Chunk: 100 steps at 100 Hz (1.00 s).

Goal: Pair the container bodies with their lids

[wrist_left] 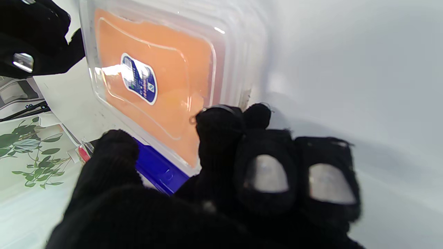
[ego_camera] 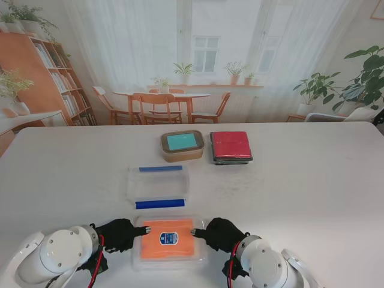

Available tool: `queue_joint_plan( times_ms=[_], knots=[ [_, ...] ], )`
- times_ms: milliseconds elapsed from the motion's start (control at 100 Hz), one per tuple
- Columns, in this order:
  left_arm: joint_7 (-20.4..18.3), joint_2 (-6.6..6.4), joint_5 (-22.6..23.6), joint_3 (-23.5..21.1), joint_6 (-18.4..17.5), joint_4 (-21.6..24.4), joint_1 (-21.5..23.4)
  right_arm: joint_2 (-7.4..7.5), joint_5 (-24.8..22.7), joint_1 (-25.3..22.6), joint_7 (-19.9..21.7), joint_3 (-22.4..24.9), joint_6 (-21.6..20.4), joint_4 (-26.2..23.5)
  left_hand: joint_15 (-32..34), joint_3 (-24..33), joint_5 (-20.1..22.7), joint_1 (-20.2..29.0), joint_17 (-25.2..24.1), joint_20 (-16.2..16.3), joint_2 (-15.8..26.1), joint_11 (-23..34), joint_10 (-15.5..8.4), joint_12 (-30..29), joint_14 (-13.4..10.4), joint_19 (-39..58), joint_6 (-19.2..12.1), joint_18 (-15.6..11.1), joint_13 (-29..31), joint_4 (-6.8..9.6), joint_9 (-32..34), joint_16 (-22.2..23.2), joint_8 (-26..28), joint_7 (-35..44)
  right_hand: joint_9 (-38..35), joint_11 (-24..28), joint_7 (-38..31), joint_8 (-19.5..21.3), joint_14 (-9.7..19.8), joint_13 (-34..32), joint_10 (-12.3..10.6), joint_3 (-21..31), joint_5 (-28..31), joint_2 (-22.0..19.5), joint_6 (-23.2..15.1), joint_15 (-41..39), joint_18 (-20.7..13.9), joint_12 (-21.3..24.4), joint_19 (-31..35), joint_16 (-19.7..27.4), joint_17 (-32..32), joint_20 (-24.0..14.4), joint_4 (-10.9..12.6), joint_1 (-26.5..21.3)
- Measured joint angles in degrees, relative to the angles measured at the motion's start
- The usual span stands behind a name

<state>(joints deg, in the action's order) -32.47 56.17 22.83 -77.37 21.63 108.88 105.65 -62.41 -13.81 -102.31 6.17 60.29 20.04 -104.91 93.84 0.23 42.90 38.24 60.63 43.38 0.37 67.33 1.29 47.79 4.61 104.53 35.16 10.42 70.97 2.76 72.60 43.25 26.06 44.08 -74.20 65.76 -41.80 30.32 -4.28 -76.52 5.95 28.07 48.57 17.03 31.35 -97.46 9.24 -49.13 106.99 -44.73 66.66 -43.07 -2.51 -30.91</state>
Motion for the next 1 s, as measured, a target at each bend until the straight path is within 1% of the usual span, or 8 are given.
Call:
queue_joint_plan(
  times_ms=[160, 390, 440, 490, 590, 630, 1000],
  knots=[
    [0.3, 0.08, -0.2, -0.3, -0.7, 0.0, 0.3, -0.04, 0.3, -0.1, -0.5, 0.0, -0.6, 0.0, -0.2, 0.0, -0.2, 0.0, 0.0, 0.0, 0.0, 0.0, 0.5, -0.6, 0.3, 0.0, 1.9, 0.3, 0.0, 0.00, 0.0, 0.0, 0.0, 0.0, -0.1, 0.0, 0.0, 0.0, 0.0, 0.0, 0.0, 0.0, 0.0, 0.0, 0.5, 0.0, 0.0, 0.0, 0.0, 0.0, 0.0, 0.0, 0.0, 0.0],
    [0.7, 0.17, -0.7, -1.4, -2.1, 0.7, 1.1, -0.09, 0.3, -0.6, -1.3, 0.0, -1.5, -0.3, -0.3, 0.0, -0.2, 0.0, 0.0, -0.1, 0.0, -0.2, 0.6, -0.6, 0.5, 0.0, 2.5, 0.5, 0.0, 0.00, 0.0, 0.0, 0.0, 0.0, -0.2, 0.0, 0.0, 0.0, 0.0, 0.0, 0.0, 0.0, 0.0, 0.0, 1.1, 0.0, 0.0, 0.4, 0.0, 0.1, 0.0, 0.0, 0.0, 0.0],
    [0.8, 0.19, -0.7, -1.6, -2.3, 0.9, 1.4, -0.09, 0.3, -0.8, -1.4, 0.0, -1.8, -0.4, -0.4, 0.0, -0.2, 0.0, 0.0, -0.1, 0.0, -0.6, 0.8, -0.6, 0.6, 0.0, 3.1, 0.5, 0.0, 0.00, 0.1, 0.0, 0.0, 0.0, -0.3, 0.0, 0.0, 0.0, 0.0, -0.1, 0.0, 0.0, -0.1, 0.0, 1.4, 0.0, 0.0, 0.4, 0.0, 0.1, 0.0, 0.0, 0.0, 0.0],
    [0.9, 0.21, -0.8, -1.8, -2.6, 1.1, 1.6, -0.10, 0.3, -0.9, -1.6, 0.0, -2.0, -0.6, -0.5, 0.0, -0.3, 0.0, 0.0, -0.1, 0.0, -0.7, 1.0, -0.6, 0.7, 0.0, 4.4, 0.7, 0.0, 0.00, 0.1, 0.0, 0.0, -0.1, -0.4, 0.0, 0.0, 0.0, 0.0, -0.2, 0.0, 0.0, -0.1, 0.0, 1.5, 0.0, 0.0, 0.4, 0.0, 0.1, 0.1, 0.0, 0.0, 0.0],
    [1.1, 0.24, -0.8, -2.1, -3.0, 1.4, 1.9, -0.16, 0.3, -0.9, -2.1, 0.0, -2.4, -0.6, -0.6, 0.0, -0.4, 0.0, 0.0, -0.1, 0.0, -0.8, 1.2, -0.6, 1.0, 0.0, 5.1, 0.9, 0.0, 0.00, 0.2, 0.0, 0.0, -0.1, -0.6, -0.1, 0.0, 0.0, 0.0, -0.4, 0.0, 0.0, -0.1, 0.0, 2.2, -0.1, 0.0, 0.4, 0.0, 0.1, 0.2, 0.0, 0.0, 0.0],
    [1.2, 0.25, -0.8, -2.1, -3.2, 1.5, 1.9, -0.19, 0.3, -0.9, -2.3, 0.0, -2.6, -0.6, -0.6, 0.0, -0.7, 0.0, 0.0, -0.1, 0.0, -0.8, 1.2, -0.6, 1.0, 0.0, 5.8, 0.9, 0.0, 0.00, 0.2, 0.0, 0.0, -0.1, -0.7, -0.1, 0.0, 0.0, 0.0, -0.5, 0.0, 0.0, -0.1, 0.0, 2.3, -0.1, 0.0, 0.4, 0.0, 0.1, 0.3, 0.0, 0.0, 0.0],
    [1.9, 0.32, -0.8, -2.9, -4.5, 1.8, 2.6, -0.26, 0.0, -1.6, -3.2, 0.1, -3.6, -1.5, -0.6, 0.0, -0.7, 0.0, 0.0, -0.2, 0.0, -0.8, 1.2, -0.6, 1.0, 0.0, 6.0, 1.0, 0.0, 0.00, 0.2, 0.0, -0.4, -0.1, -0.9, -0.1, 0.0, 0.0, 0.0, -0.5, 0.0, 0.0, -0.1, 0.0, 3.2, -0.1, 0.1, 0.5, 0.0, 0.1, 0.3, 0.0, 0.0, 0.0]
  ],
)
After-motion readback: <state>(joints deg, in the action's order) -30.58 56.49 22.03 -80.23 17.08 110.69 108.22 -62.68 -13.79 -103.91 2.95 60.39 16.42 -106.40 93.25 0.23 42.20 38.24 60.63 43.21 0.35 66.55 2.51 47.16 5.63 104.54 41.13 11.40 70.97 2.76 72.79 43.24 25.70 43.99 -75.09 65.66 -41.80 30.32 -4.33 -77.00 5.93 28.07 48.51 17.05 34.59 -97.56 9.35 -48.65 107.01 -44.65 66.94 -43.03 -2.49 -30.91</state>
